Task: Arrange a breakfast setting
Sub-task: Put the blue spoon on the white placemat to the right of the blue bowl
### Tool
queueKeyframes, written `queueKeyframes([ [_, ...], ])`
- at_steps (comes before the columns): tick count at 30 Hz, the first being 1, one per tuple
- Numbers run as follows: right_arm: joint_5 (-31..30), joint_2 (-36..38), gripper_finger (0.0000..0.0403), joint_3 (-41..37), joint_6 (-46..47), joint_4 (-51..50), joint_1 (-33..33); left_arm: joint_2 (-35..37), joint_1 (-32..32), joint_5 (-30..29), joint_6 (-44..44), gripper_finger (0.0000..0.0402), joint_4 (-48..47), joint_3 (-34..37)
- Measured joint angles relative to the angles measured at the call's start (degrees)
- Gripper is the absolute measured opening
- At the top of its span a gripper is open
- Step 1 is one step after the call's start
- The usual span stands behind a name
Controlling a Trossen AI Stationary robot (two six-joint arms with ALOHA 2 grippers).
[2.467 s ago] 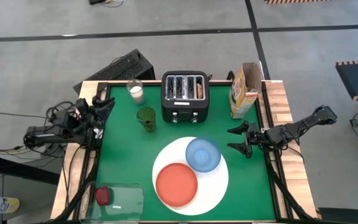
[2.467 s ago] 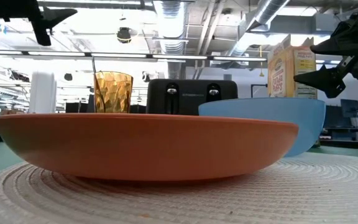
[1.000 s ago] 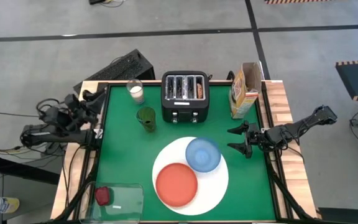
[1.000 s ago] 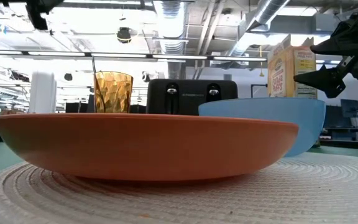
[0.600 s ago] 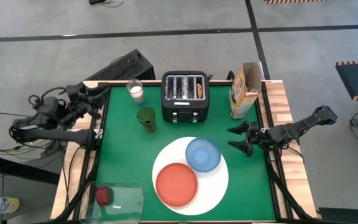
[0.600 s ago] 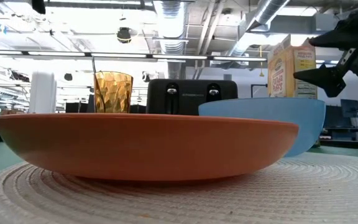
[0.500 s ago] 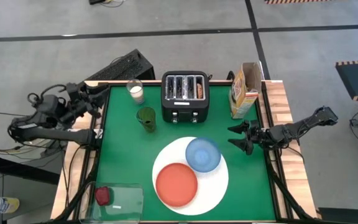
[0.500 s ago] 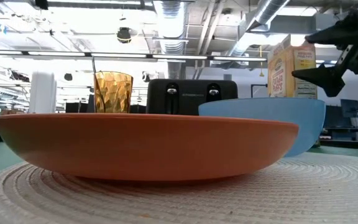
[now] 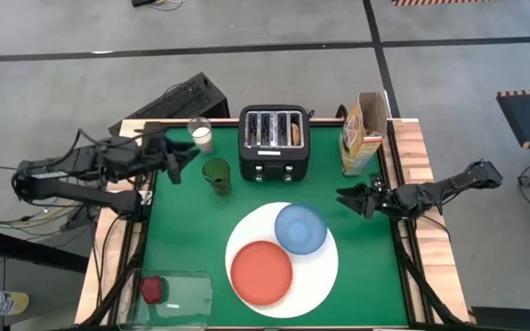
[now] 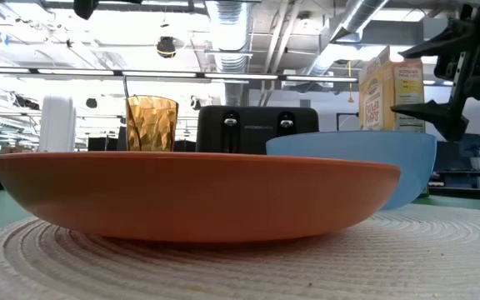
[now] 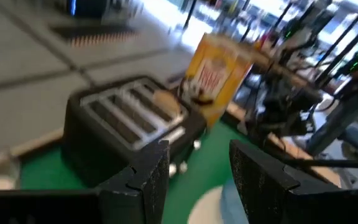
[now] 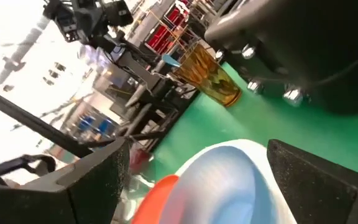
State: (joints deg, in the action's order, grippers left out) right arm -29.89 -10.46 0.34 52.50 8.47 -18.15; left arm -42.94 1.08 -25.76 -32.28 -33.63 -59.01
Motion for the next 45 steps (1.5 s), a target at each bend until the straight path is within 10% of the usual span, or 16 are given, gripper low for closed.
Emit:
queueKeyframes([
  [22, -4.95, 0.01, 0.04, 0.0, 14.73, -0.24, 4.78, -16.01, 1.79, 1.35, -36.76, 0.0157, -31.36, -17.46],
  [45, -4.52, 0.02, 0.04, 0.0, 14.49, -3.52, 5.24, -24.22, 2.48, 6.85, -43.17, 0.0157, -43.04, -17.44],
])
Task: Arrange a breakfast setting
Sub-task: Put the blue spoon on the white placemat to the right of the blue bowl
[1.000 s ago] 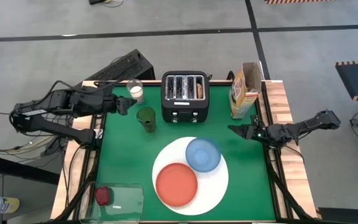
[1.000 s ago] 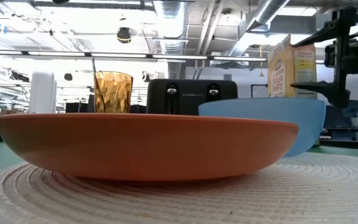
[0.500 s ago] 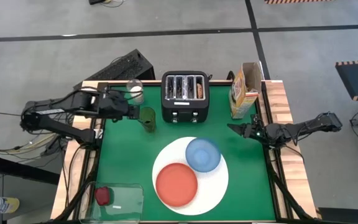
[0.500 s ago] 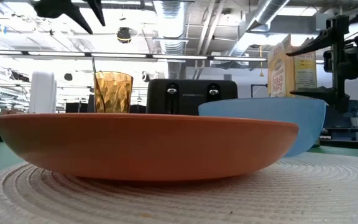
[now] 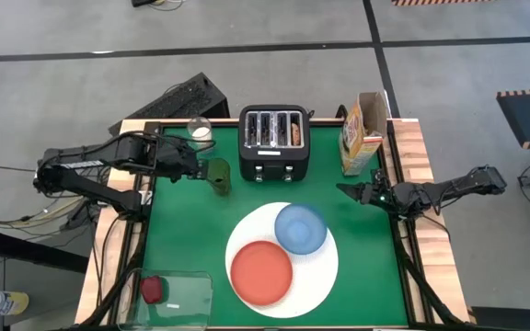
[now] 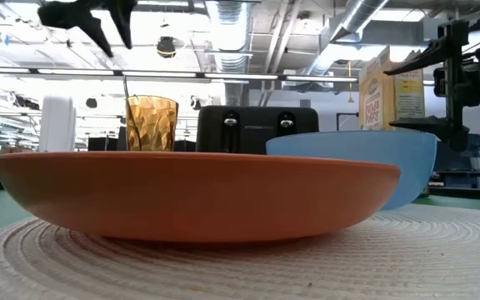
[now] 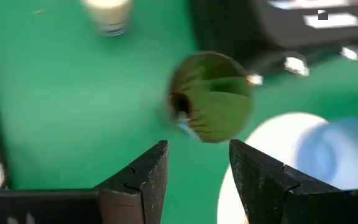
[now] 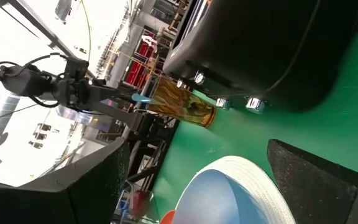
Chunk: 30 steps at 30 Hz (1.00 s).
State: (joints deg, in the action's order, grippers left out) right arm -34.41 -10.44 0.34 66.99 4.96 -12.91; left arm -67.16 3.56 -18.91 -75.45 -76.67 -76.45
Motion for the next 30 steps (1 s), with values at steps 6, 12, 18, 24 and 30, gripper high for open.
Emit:
queueKeyframes([
  [6, -0.02, 0.01, 0.04, 0.0, 0.02, -0.03, 0.0, -3.63, -5.26, -5.34, -7.12, 0.0157, 1.39, 0.01],
  [12, -0.02, 0.0, 0.04, 0.0, 0.0, -0.1, 0.0, -7.0, -6.23, -6.29, -11.33, 0.0157, -0.3, 0.01],
  [18, -0.04, 0.0, 0.04, 0.0, 0.04, -0.1, 0.0, -9.21, -6.2, -7.04, -14.33, 0.0157, -3.08, 0.01],
  [24, -0.09, -0.02, 0.04, 0.0, 0.06, -0.01, 0.0, -11.32, -6.04, -8.36, -15.88, 0.0157, -3.42, 0.01],
  [30, -0.13, 0.0, 0.04, 0.0, 0.08, 0.04, 0.74, -14.84, -4.78, -9.49, -16.32, 0.0157, -3.4, 0.01],
])
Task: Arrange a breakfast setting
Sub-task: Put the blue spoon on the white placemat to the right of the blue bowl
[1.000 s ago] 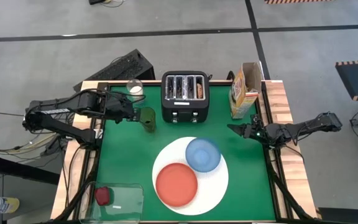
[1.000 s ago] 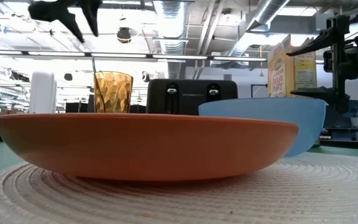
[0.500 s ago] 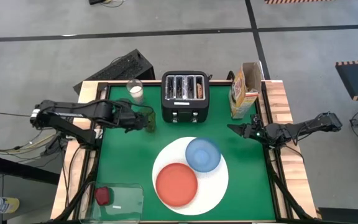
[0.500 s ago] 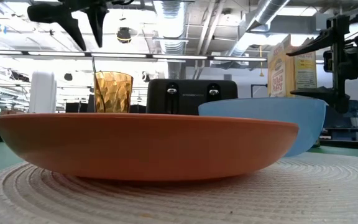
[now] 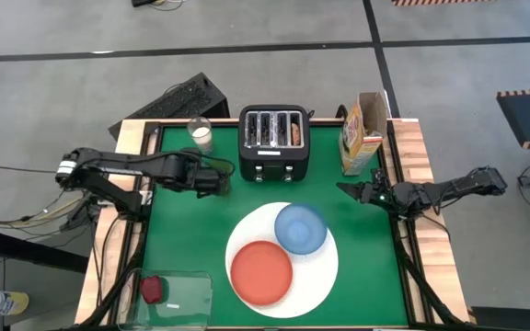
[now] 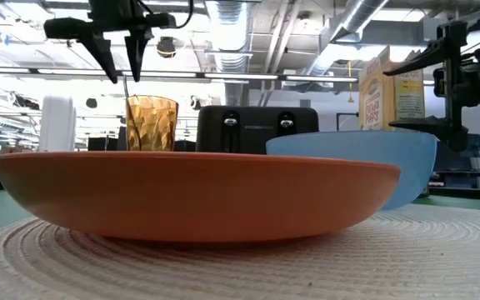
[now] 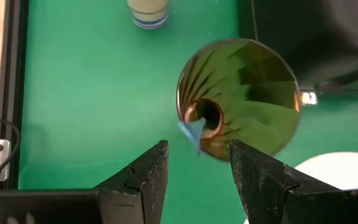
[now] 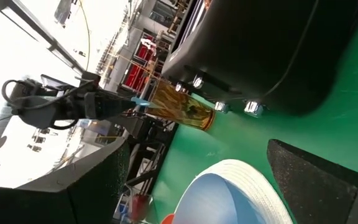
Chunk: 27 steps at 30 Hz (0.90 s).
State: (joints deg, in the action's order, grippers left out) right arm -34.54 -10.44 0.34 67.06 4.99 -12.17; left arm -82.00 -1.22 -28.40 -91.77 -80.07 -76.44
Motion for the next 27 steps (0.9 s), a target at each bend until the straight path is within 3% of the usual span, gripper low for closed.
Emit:
queueKeyframes([
  [10, -0.04, 0.0, 0.04, 0.0, -0.02, 0.04, 0.44, -1.57, 2.83, -1.95, 2.16, 0.0154, 0.12, 0.0],
  [27, 0.0, 0.01, 0.04, 0.0, -0.04, -0.09, 0.44, -1.55, 2.74, 0.41, 3.46, 0.0072, 0.48, 0.0],
])
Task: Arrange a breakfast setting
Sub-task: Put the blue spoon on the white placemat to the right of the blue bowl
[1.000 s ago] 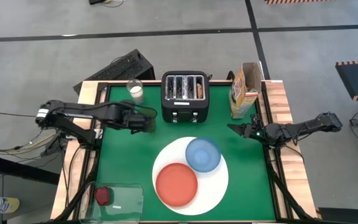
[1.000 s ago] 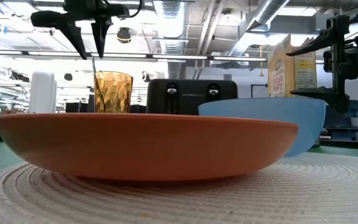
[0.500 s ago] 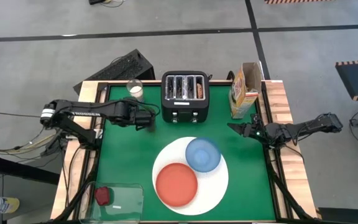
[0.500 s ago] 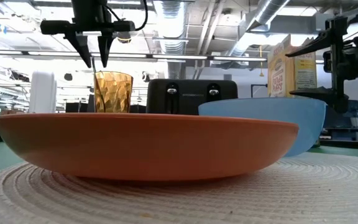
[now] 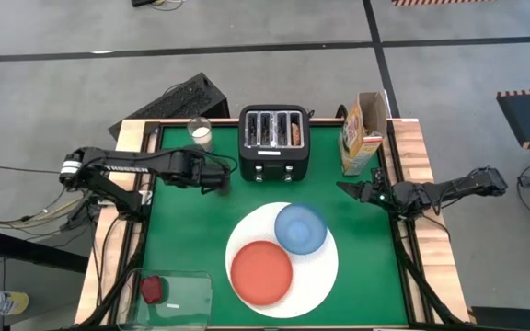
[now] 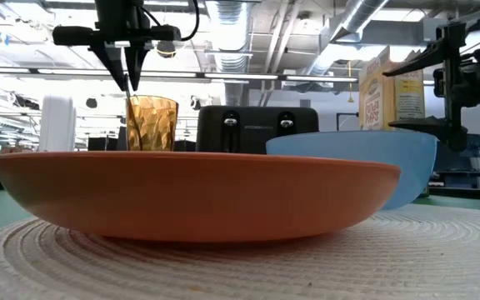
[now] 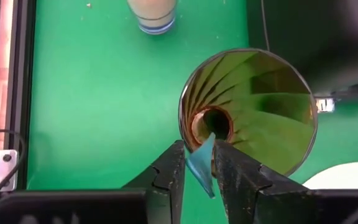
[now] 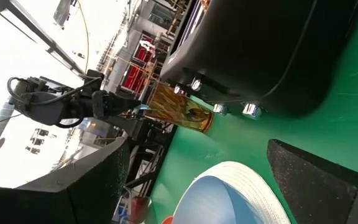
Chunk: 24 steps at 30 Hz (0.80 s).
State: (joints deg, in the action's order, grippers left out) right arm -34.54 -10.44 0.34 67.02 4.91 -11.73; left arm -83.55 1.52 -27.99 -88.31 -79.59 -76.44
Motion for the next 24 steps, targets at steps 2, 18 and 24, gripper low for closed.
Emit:
queueKeyframes([
  [2, 0.0, 0.0, 0.04, 0.0, 0.0, -0.01, 0.0, 0.0, 0.0, -0.37, 0.02, 0.0068, 0.01, 0.0],
  [18, 0.02, 0.0, 0.04, 0.0, -0.02, -0.17, 0.0, 0.02, 0.0, 0.48, 3.02, 0.0043, 3.43, 0.0],
  [24, 0.02, 0.0, 0.04, 0.0, -0.04, -0.2, 0.0, 0.02, 0.44, 4.81, 4.64, 0.0042, 3.42, 0.0],
])
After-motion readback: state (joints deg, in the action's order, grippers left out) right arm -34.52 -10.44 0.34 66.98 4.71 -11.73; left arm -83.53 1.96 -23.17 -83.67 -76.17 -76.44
